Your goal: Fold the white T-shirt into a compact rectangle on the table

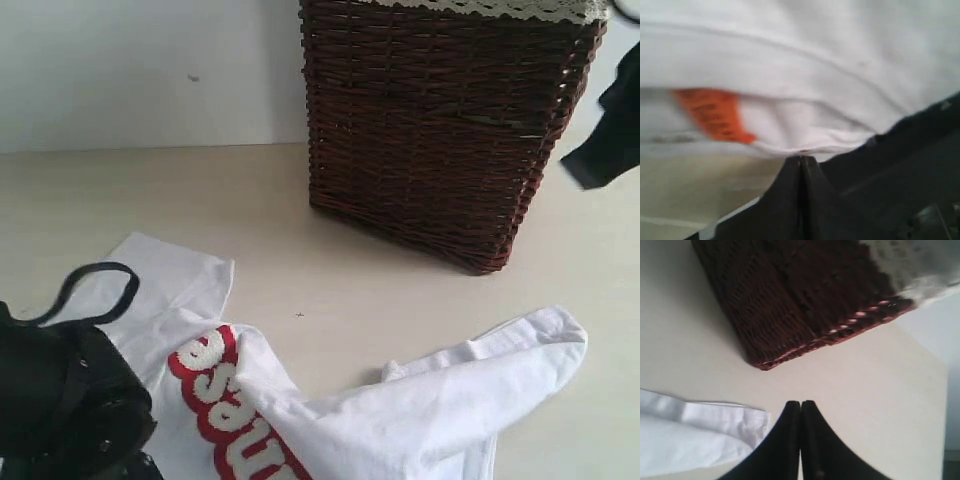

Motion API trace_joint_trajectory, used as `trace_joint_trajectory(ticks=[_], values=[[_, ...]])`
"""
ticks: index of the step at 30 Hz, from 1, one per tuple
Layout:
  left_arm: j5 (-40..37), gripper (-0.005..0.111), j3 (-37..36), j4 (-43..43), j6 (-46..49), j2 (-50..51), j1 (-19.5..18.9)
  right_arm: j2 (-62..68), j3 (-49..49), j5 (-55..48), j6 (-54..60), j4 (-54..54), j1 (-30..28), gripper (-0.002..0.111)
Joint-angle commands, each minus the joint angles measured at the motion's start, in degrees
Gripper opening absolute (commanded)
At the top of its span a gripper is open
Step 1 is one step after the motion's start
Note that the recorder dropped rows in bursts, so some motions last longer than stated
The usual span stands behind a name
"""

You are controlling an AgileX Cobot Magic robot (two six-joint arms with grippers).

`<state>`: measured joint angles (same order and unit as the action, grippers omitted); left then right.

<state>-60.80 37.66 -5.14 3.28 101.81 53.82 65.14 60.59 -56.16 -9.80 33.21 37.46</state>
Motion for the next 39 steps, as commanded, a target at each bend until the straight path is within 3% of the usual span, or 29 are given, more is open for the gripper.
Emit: trace_joint_trajectory(ticks=[1, 3, 7, 10, 13, 14, 16, 19, 21, 27, 34, 36, 39], values=[[1.01, 0.0, 0.94, 6.69, -5.59, -6.66, -4.92, 8.86, -1.92, 11.72, 2.8, -10.7, -5.51, 0.0], [0.75, 0.0, 3.41, 6.69, -5.59, -13.29, -6.75, 15.24, -1.92, 17.95, 3.11, -12.1, -8.65, 0.0], [0.63, 0.0, 5.66, 6.69, -5.36, -24.56, -6.9, 23.52, -0.82, 34.58, -2.53, -11.81, -14.84, 0.0], [-1.06, 0.0, 5.46, 6.69, -5.23, -33.18, -6.9, 33.42, 4.55, 47.13, -7.88, -6.22, -24.33, 0.0], [-1.42, 0.0, 4.5, 6.69, -5.45, -41.06, -6.9, 46.67, 23.92, 34.49, -21.26, -8.87, -40.08, 0.0], [-1.58, 0.0, 4.08, 6.69, -5.71, -42.89, -6.9, 50.12, 28.97, 28.56, -15.92, -14.85, -43.09, 0.0], [-1.47, 0.0, 3.36, 6.51, -5.61, -45.26, -6.9, 53.63, 33.12, 20.77, 7.3, -31.61, -45.21, 0.0], [1.04, 0.0, 3.19, 6.79, -5.61, -46.09, -6.9, 53.07, 29.22, 23.21, 32.29, -63.57, -44.66, 0.0], [1.26, 0.0, 3.02, 7.99, -6.8, -46.26, -6.9, 48.83, 23.36, 27.51, 48.15, -76.59, -42.01, 0.0], [2.01, 0.0, 2.54, 7.23, -6.9, -46.77, -6.9, 28.18, 0.84, 47.43, 53.22, -84.37, -35.35, 0.0], [5.82, 0.0, 1.32, 5.14, -5.02, -46.66, -6.9, 2.35, -17.08, 47.94, 53.22, -87.58, -31.98, 0.0], [6.91, 0.0, 0.02, 0.07, -1.21, -46.45, -6.9, -5.28, -20.82, 46.85, 52.92, -87.58, -30.21, 0.0], [8.33, 0.0, -3.28, -14.87, 8.82, -43.88, -6.9, -14.75, -23.55, 41.23, 51.99, -87.69, -28.13, 0.0]])
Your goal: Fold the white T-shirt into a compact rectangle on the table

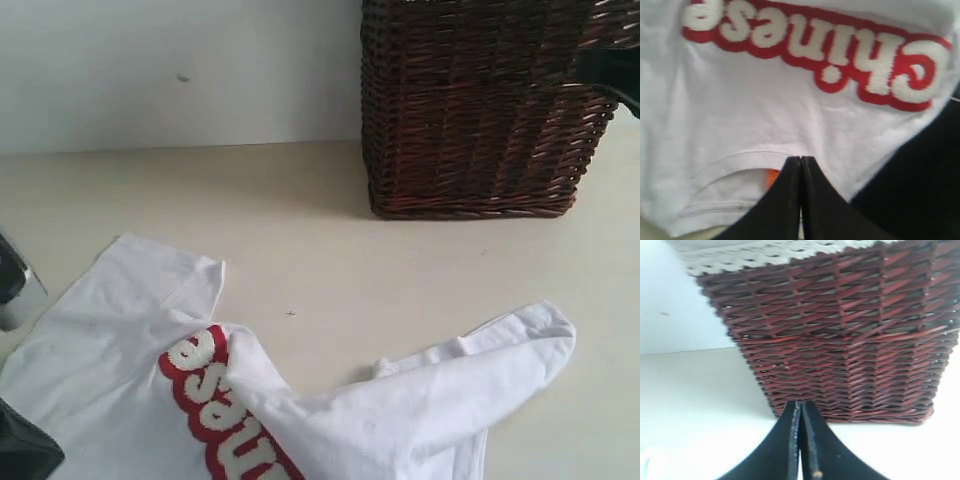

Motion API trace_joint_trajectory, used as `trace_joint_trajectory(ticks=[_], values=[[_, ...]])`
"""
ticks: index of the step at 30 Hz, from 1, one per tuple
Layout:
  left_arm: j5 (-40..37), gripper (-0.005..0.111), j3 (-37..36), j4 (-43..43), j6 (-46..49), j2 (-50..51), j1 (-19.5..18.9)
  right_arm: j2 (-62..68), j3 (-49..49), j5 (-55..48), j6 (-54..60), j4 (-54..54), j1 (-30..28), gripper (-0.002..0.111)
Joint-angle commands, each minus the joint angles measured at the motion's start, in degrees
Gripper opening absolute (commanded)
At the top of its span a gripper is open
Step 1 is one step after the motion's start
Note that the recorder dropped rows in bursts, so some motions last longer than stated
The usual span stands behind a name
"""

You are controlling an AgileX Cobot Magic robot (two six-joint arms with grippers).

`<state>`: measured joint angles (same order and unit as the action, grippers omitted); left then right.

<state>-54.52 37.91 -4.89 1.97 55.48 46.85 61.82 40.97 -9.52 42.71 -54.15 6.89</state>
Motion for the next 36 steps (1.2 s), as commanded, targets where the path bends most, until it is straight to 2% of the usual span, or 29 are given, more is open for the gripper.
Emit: trace_joint_trajectory(ticks=[1, 3, 9, 13, 16, 18, 20, 24, 26, 30, 36], values=[[2.32, 0.0, -5.27, -20.43, 14.76, 4.27, 0.07, -13.27, -4.27, -7.11, -1.05, -0.19, 2.72, 0.0], [3.94, 0.0, -8.45, -26.13, 20.02, 8.35, 0.07, -16.59, -4.55, -11.46, -1.79, 0.27, 2.74, 0.0], [5.46, 0.0, -8.78, -23.31, 16.68, 20.96, 0.71, -18.19, -4.55, -17.87, -2.31, 1.88, 2.74, 0.0], [9.77, 0.0, -5.72, -7.53, -0.65, 29.62, 0.71, -16.36, -4.55, -18.36, -2.31, 2.81, 2.74, 0.0], [9.77, 0.0, -2.88, 2.2, -7.73, 36.25, -0.99, -15.91, -4.55, -18.36, -1.91, 3.31, 2.74, 0.0], [9.29, 0.0, -0.97, 7.97, -10.79, 41.11, -4.33, -15.91, -4.55, -18.36, -1.91, 3.32, 2.74, 0.0], [6.6, 0.0, 1.7, 13.23, -15.67, 46.69, -10.35, -15.91, -4.55, -18.36, -1.91, 3.32, 2.74, 0.0], [3.36, 0.0, 7.58, 14.52, -15.05, 54.03, -21.31, -15.91, -4.55, -19.27, -1.91, 3.15, 2.74, 0.0], [3.73, 0.0, 10.76, 14.52, -14.14, 55.6, -24.77, -15.91, -4.55, -19.27, -1.91, 3.15, 2.74, 0.0], [2.29, 0.0, 20.37, 14.52, -10.65, 58.14, -30.13, -15.78, -4.55, -18.46, -1.91, 2.24, 2.74, 0.0], [1.82, 0.0, 36.13, 14.52, -6.13, 61.84, -35.24, -14.56, -4.55, -17.51, -1.81, 2.23, 2.74, 0.0]])
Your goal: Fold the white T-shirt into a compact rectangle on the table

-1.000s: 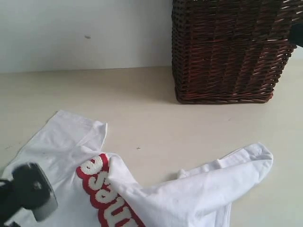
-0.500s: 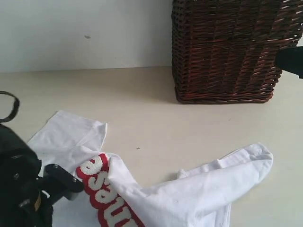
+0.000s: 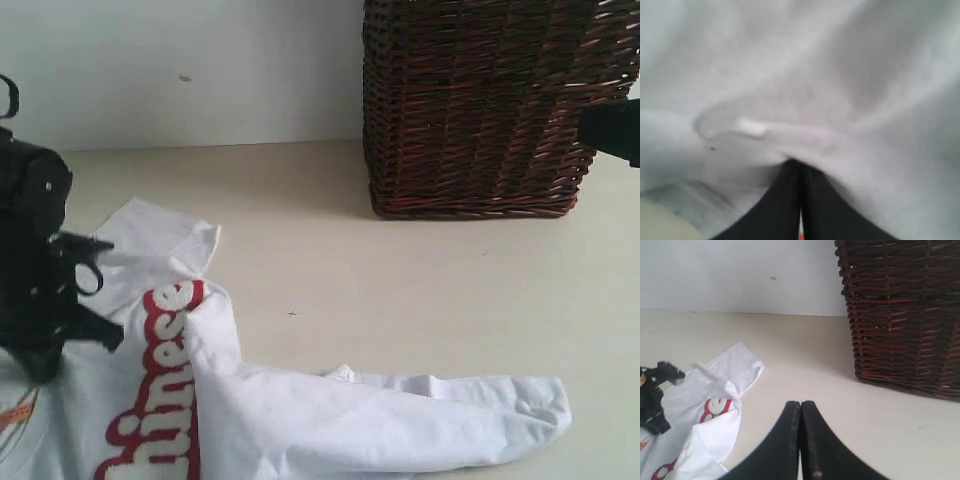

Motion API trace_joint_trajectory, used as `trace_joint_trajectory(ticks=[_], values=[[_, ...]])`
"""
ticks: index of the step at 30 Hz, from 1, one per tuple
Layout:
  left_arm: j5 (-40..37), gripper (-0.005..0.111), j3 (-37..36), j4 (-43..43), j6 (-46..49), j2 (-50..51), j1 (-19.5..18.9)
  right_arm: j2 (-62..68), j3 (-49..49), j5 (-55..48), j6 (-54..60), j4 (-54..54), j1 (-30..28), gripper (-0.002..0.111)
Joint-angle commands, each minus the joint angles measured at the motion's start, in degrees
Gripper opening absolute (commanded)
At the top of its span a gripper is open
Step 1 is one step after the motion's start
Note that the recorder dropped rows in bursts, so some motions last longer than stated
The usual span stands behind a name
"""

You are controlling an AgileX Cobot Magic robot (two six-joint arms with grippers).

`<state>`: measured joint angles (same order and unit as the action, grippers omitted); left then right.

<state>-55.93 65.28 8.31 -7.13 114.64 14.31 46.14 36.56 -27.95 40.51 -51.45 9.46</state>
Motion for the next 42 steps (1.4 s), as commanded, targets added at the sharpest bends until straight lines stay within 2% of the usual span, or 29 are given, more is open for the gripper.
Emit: trace_joint_trajectory(ticks=[1, 5, 9, 12, 14, 17, 22, 29, 35, 39, 42], values=[[3.22, 0.0, 11.09, 1.32, 3.65, 3.35, -3.06, 1.65, -0.14, 0.92, 0.39, -0.47, 0.18, 0.0], [4.98, 0.0, 15.18, 0.59, 4.89, 2.82, -3.66, 5.08, -0.14, 2.26, 1.52, -0.47, 0.18, 0.0], [10.16, 0.0, 13.1, -8.31, 12.66, -2.58, -3.53, 9.31, -0.14, 1.3, 5.11, -1.95, 0.18, 0.001], [12.57, 0.0, 10.19, -17.08, 19.41, -8.04, -3.53, 12.81, -0.14, -1.9, 10.12, -5.24, 2.17, 0.01], [13.53, 0.0, 5.64, -28.31, 25.87, -14.38, -3.53, 18.42, -0.14, -1.93, 15.45, -6.69, 7.18, 0.026], [13.43, 0.0, 0.31, -37.21, 32.25, -20.39, -2.71, 23.52, -0.14, -1.68, 16.0, -5.07, 11.34, 0.033], [14.43, 0.0, -7.83, -37.74, 33.03, -33.42, -0.89, 34.86, 0.46, 6.36, 11.05, 1.23, 14.55, 0.034], [18.96, 0.0, -16.94, -40.98, 32.91, -42.3, -0.89, 44.86, 9.5, 3.35, -15.71, 30.1, 14.55, 0.034], [19.8, 0.0, -19.43, -43.16, 33.77, -43.47, -0.14, 51.11, 15.65, -3.36, -17.68, 34.56, 14.55, 0.034], [20.11, 0.0, -19.43, -43.04, 33.99, -43.47, 1.73, 54.03, 17.19, -3.45, -17.68, 35.21, 14.55, 0.034], [20.11, 0.0, -19.43, -43.04, 34.12, -43.47, 3.04, 56.42, 17.7, -3.44, -17.68, 35.76, 14.55, 0.029]])
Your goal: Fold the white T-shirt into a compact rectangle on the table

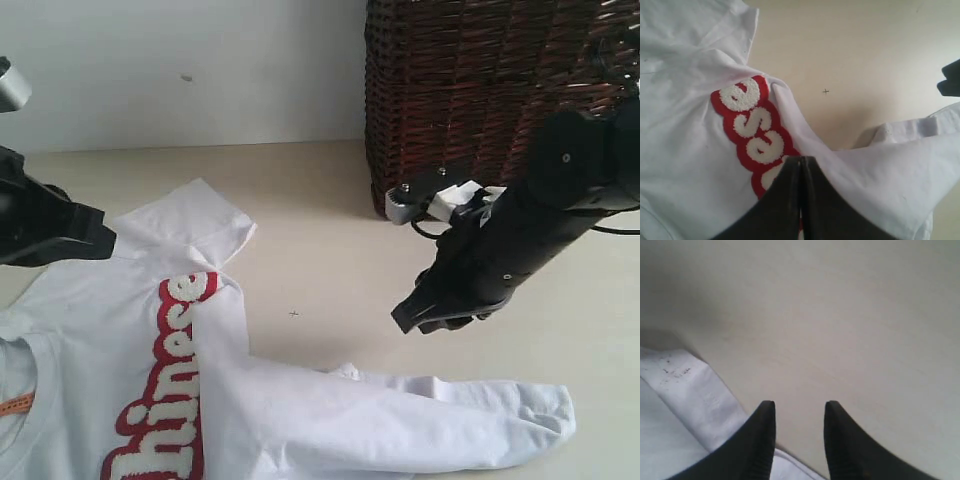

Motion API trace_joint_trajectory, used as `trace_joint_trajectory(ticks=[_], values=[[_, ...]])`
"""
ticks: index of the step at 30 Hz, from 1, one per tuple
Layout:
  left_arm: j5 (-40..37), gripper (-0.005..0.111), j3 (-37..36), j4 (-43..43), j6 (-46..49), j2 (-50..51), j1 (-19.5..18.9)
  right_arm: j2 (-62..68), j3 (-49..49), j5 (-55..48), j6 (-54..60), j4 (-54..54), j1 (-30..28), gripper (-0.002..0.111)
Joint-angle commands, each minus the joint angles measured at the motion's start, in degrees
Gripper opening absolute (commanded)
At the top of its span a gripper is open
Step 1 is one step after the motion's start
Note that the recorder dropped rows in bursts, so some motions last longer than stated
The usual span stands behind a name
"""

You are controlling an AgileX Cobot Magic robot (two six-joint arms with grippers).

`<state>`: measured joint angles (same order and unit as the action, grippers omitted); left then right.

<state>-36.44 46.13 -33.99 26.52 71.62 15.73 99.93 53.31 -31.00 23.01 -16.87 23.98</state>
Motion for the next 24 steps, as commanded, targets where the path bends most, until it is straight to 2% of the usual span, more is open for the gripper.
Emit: trace_joint_trajectory(ticks=[1, 5, 12, 17, 19, 24], values=[[0.63, 0.0, -0.27, -0.74, 0.48, -0.46, 1.91, 3.27, 0.95, -0.65, -0.18, 1.4, 0.02, 0.024], [0.63, 0.0, -0.27, -0.74, 0.48, -0.46, 3.15, 5.05, 0.95, -2.45, 1.66, 2.55, 0.02, 0.001], [0.63, 0.0, -0.27, -0.99, 0.48, -0.46, 4.34, 8.78, 0.95, -7.35, 2.35, 2.26, 0.6, 0.0], [0.45, 0.0, -0.15, -1.42, 0.48, -0.58, 4.34, 8.58, 2.17, -8.23, 3.62, 3.17, 3.88, 0.001], [0.36, 0.0, -0.15, -2.05, 0.48, -0.58, 4.34, 8.46, 2.49, -8.5, 4.02, 2.9, 5.67, 0.009], [0.12, 0.0, -0.15, -2.84, 0.48, -0.58, 4.34, 8.83, 2.49, -8.5, 5.39, 4.01, 7.34, 0.047]])
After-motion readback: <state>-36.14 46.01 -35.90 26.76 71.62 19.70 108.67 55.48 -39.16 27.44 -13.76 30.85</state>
